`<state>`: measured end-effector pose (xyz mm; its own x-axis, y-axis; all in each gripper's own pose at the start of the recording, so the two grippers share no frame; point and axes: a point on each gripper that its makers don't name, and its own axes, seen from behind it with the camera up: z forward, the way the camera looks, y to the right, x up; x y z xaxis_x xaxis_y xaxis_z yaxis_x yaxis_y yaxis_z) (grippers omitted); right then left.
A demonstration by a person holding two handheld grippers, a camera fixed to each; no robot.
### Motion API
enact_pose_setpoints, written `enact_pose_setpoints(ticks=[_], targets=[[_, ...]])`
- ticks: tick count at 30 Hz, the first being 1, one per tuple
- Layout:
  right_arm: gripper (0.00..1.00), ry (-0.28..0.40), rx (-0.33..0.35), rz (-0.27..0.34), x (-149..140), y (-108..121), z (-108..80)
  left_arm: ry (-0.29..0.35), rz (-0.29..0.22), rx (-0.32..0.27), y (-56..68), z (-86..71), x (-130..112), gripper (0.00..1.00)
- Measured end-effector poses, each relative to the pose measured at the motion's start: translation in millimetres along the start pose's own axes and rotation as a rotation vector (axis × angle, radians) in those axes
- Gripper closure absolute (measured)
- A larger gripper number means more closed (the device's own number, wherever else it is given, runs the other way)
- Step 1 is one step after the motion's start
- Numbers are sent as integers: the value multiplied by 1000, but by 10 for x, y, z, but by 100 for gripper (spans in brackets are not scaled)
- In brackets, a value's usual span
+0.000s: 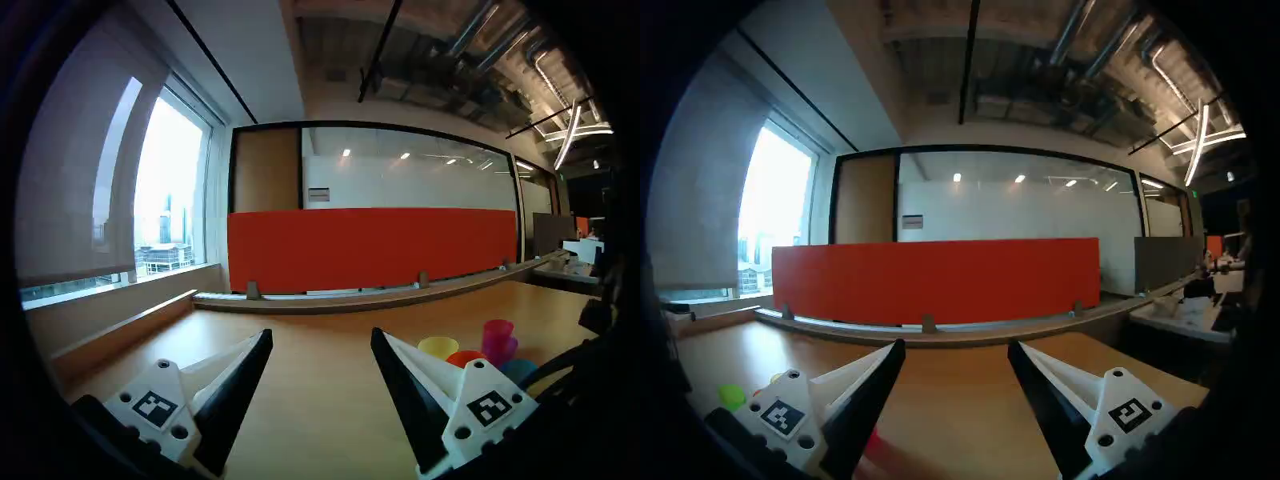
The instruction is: Pour water
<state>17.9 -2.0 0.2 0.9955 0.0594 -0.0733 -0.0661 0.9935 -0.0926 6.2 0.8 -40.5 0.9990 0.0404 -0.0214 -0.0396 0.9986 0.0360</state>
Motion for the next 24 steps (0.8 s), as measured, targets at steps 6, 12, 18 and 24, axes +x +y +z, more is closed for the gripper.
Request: enact_pose_setpoints(ticks=[6,12,18,24], targets=[[0,-21,7,8,-72,-66,29,27,7,6,59,10,16,9],[1,-17,18,21,-91,-154,26,42,11,12,105,49,-10,9],[1,-19,22,23,-53,-179,31,59,23,30,90,80,-22,9],[1,-17,19,13,-24,-175,21,57,2,33,63,100,-157,9]])
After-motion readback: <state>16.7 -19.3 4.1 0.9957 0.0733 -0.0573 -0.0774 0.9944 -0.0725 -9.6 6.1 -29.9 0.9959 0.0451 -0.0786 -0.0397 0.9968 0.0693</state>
